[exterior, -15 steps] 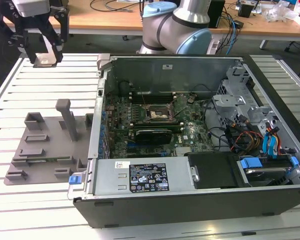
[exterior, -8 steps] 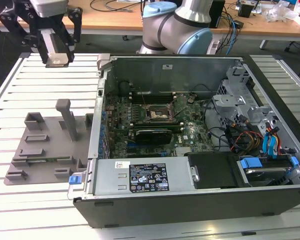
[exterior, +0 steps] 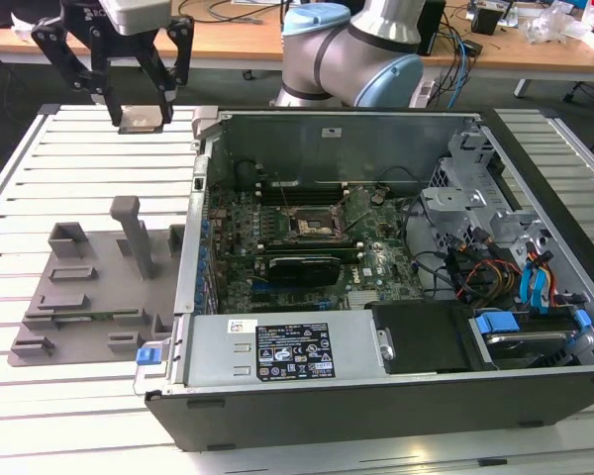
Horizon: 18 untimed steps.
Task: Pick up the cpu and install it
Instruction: 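Pick up the cpu and move it towards the insertion slot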
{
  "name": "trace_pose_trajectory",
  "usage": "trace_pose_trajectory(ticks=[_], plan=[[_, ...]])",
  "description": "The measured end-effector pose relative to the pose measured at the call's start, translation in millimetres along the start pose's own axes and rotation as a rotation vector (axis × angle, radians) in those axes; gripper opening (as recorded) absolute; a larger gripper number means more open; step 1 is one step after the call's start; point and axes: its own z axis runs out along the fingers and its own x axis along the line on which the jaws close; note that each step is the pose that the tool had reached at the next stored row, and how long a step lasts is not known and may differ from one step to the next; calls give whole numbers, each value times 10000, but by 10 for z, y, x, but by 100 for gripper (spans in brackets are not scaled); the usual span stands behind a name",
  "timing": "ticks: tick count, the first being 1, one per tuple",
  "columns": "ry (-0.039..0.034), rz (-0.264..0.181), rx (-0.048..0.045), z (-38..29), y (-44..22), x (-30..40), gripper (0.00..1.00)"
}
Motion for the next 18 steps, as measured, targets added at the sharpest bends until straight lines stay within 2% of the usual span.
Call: trace_pose_trajectory(ticks=[4,7,9,11,12,14,18], plan=[[-2,0,-1,4,-5,-99,55],[-1,0,0,6,-12,-215,55],[-1,0,-1,7,-13,-248,55],[-1,0,-1,9,-18,-321,55],[-2,0,-1,12,-21,-392,55],[-1,0,-1,12,-23,-429,55],[-1,0,-1,17,-32,-593,55]])
